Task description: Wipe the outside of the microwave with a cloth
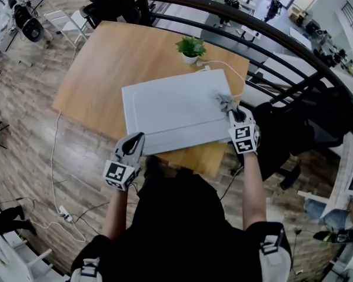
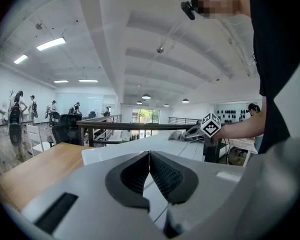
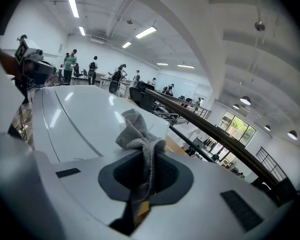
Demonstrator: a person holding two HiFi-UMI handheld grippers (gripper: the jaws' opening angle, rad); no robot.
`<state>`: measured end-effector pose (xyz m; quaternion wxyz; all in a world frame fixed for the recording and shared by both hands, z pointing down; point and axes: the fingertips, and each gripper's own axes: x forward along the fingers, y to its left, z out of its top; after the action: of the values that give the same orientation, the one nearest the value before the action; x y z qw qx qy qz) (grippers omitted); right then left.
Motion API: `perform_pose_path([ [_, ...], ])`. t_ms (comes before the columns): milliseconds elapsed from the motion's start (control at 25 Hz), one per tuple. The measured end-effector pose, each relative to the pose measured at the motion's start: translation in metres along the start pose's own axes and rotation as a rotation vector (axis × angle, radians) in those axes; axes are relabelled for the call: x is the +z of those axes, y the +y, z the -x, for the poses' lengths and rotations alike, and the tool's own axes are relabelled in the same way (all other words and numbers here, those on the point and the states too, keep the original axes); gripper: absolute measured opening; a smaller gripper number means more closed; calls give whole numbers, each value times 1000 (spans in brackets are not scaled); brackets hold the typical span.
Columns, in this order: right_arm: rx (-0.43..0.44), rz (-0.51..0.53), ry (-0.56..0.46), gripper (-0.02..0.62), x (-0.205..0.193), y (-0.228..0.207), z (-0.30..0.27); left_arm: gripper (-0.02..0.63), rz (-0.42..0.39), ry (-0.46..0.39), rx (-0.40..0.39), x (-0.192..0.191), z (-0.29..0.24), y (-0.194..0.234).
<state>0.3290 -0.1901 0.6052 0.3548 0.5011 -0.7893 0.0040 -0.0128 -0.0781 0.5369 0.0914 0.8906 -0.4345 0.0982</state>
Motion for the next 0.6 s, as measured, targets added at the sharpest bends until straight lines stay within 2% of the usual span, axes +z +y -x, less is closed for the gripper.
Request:
perform_pose_path([
  [600, -103, 19, 83, 23, 4, 12, -2, 3, 22, 5, -41, 3, 3, 51],
])
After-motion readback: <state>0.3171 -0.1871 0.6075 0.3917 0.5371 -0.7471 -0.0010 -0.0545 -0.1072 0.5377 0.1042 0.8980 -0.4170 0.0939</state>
